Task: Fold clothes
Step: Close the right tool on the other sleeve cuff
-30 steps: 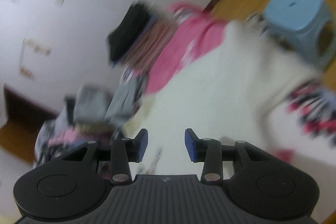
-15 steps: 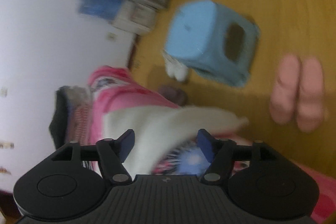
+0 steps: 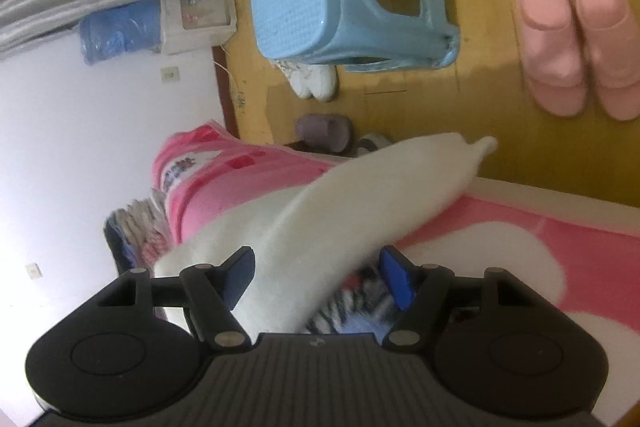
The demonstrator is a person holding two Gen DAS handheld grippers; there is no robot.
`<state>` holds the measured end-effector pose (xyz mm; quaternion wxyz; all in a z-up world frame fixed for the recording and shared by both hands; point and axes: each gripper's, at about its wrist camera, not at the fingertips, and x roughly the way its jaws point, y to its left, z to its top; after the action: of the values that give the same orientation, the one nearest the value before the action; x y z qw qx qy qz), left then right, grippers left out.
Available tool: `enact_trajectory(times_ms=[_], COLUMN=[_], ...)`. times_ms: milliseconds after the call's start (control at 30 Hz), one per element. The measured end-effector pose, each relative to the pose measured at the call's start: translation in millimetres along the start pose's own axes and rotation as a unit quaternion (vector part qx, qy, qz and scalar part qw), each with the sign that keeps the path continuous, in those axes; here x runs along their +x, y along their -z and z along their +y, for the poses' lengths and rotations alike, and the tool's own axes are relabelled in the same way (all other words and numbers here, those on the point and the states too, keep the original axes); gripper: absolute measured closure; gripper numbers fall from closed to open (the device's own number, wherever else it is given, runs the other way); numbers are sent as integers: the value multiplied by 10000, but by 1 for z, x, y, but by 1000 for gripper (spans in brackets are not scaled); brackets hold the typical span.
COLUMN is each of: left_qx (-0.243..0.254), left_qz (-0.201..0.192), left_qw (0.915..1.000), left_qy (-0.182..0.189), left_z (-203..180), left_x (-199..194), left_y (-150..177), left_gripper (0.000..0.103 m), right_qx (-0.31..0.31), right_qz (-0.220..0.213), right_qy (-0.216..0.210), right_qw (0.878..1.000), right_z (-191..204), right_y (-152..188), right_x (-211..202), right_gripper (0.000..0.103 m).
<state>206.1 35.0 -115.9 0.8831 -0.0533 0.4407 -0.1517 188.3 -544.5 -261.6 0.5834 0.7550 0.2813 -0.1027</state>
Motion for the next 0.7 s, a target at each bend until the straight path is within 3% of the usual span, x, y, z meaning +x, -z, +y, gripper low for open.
enact_trajectory(times_ms=[33,67,133,167,267,500,600,700], left_qx=[28,46,40,23,0,-11,-43,-113], left_qz=[-9,-19,-30,-33,-51,-96,-115,-141], left_qw=[10000,10000,10000,10000,10000,10000,9999,9998], left_qy=[-5,-6,3,12,32,18,31,70], left_z=[-1,-1,-1,0,1,0,1,4], left_x=[0,1,1,1,1,1,1,0], left_y=[0,0,1,1,1,2,2,2], left_gripper=[54,54,54,54,54,54,54,54], right_qx=[-73,-191,-395,-492,-789,-1811,-2544,-3476], right_qz=[-32,-86,-214,-306,-706,-1562,-1557,-1299], right_qy=[3,51,128,152,78,-601,-907,-1190], right_qw=[10000,9998,9989,9982,9943,9691,9502,9210], right_z=[2,5,10,13,24,75,108,146], right_y=[0,1,3,4,7,28,51,82], right_x=[1,2,3,1,-9,-54,-67,-72], right_gripper=[34,44,55,66,81,92,92,92])
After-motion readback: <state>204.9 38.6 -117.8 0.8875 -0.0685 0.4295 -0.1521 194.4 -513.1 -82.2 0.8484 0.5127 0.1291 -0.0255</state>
